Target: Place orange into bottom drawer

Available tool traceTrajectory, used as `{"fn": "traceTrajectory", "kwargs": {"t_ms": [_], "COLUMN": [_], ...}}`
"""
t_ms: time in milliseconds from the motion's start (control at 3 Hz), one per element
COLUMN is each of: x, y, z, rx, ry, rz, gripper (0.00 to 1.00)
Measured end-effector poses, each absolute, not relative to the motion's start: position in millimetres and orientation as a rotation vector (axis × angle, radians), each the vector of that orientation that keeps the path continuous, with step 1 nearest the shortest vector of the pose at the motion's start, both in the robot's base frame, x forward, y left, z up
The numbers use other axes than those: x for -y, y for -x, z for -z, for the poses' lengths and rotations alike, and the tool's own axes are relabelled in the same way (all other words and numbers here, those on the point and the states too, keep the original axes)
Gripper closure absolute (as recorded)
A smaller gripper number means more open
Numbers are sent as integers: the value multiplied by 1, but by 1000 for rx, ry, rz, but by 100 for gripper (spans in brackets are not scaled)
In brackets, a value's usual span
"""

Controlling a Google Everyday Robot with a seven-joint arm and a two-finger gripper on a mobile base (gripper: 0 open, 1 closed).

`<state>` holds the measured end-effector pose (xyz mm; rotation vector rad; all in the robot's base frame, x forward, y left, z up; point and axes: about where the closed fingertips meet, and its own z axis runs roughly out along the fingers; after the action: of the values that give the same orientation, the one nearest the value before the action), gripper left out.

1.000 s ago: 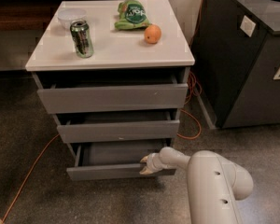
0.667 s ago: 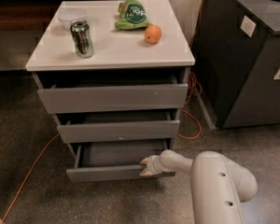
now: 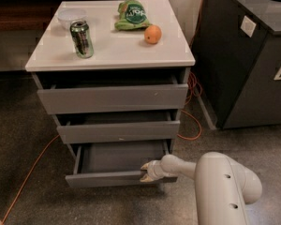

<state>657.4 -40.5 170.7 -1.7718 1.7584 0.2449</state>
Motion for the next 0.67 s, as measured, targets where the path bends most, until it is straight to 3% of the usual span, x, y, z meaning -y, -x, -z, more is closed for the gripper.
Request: {"fn": "traceTrajectory", "kwargs": {"t_ms": [667], "x": [40], "y": [-629], "z": [-170], "rx": [-1762], "ry": [1754], "rz": [-266], "gripper": [97]}}
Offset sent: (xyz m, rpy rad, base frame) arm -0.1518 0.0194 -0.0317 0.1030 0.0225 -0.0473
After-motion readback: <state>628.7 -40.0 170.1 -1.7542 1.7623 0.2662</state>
